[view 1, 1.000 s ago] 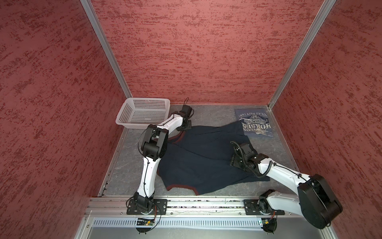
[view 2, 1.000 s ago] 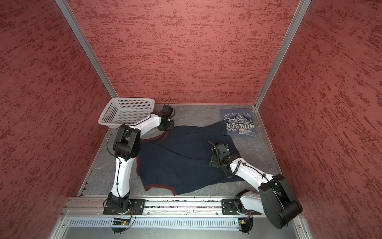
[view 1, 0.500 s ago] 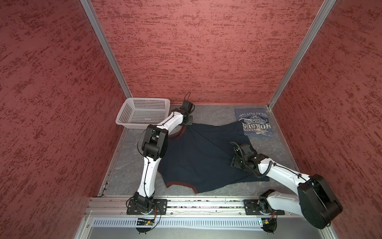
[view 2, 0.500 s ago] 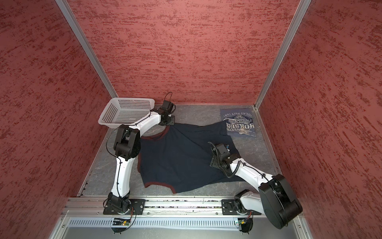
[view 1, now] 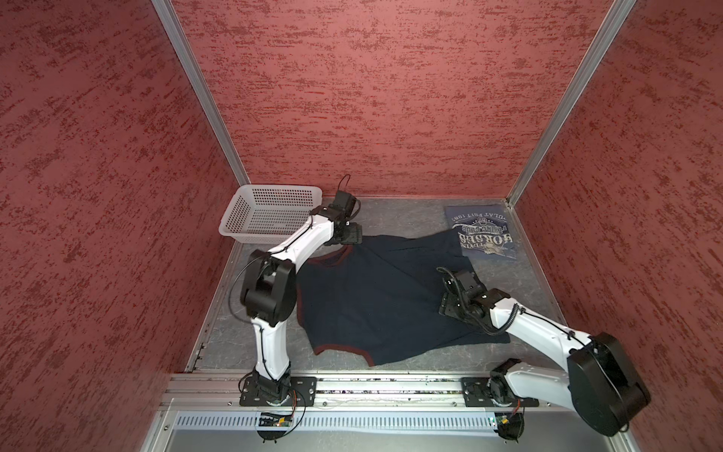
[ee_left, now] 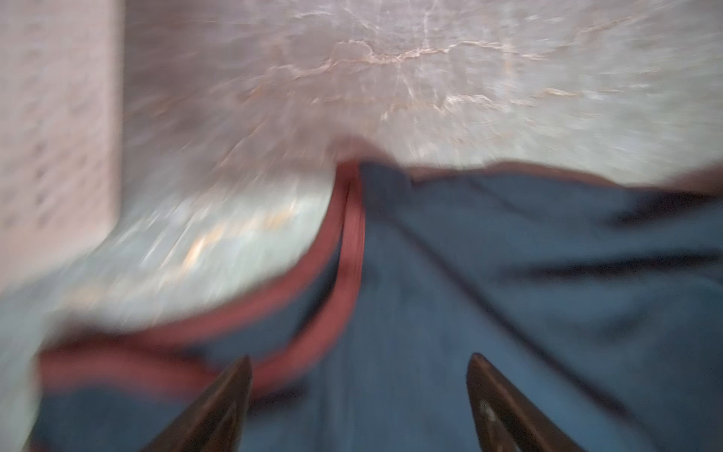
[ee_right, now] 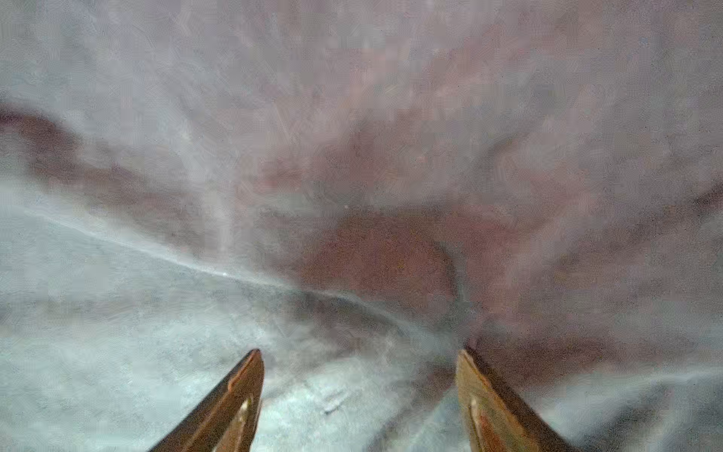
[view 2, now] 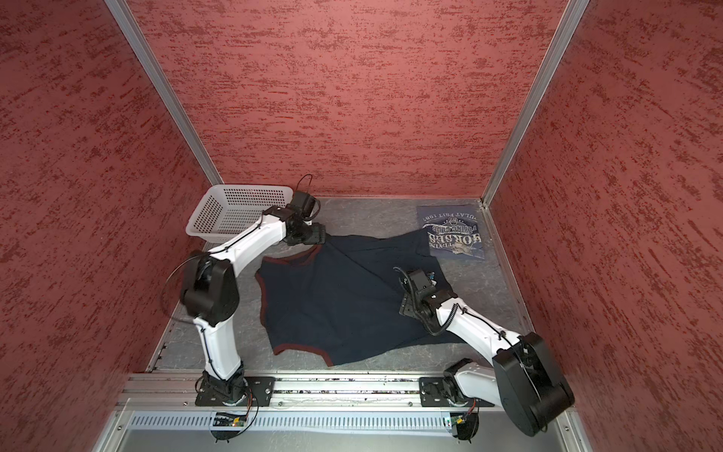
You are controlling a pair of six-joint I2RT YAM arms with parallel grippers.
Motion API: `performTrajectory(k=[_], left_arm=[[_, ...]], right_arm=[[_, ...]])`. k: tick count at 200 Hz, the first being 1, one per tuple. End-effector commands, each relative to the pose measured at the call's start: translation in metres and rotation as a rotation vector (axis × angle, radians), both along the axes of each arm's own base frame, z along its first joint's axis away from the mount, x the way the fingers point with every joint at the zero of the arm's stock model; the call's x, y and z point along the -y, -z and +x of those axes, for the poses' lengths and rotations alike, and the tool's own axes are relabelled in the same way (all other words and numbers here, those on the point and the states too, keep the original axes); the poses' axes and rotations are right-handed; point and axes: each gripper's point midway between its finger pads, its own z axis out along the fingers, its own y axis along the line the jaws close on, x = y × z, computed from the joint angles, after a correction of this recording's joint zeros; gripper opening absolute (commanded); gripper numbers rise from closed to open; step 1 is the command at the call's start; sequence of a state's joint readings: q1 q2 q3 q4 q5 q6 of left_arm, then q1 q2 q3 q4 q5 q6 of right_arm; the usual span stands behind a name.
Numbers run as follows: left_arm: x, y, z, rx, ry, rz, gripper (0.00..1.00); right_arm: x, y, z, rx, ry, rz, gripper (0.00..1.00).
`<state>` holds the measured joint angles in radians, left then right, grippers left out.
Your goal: Fold and stack the tank tops
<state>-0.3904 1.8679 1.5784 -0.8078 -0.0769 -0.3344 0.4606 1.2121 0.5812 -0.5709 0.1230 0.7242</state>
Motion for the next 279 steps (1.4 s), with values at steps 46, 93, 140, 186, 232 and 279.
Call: performTrajectory(k=[46,93,140,186,232,279], left_arm=[[-0.065,0.027,-0.202,-0.061,-0.321,0.022,0.87],[-0.087,0.072,-0.272,-0.149,-0.46,-0.035,0.86],[-0.076,0.102,-0.288,-0.238,-0.45,-0.073,0.61],[-0.059,0.081,-0.258,-0.177,-0.367,-0.002,0.24],[-0.012,0.061,-0.185,-0.149,-0.146,0.219,0.13],[0.05,0.089,-0.132,-0.204,-0.004,0.2,0.28]], right_arm=[[-0.006,-0.036,0.013,0.093,-0.062,0.006,0.8],[-0.018,-0.032,0.012,0.095,-0.089,0.04,0.8],[-0.018,-0.026,0.008,0.087,-0.095,0.04,0.81],[-0.015,-0.025,0.007,0.089,-0.08,0.03,0.8],[-0.01,-0.022,0.007,0.086,-0.063,0.008,0.8],[-0.006,-0.018,0.004,0.072,-0.054,-0.011,0.8]])
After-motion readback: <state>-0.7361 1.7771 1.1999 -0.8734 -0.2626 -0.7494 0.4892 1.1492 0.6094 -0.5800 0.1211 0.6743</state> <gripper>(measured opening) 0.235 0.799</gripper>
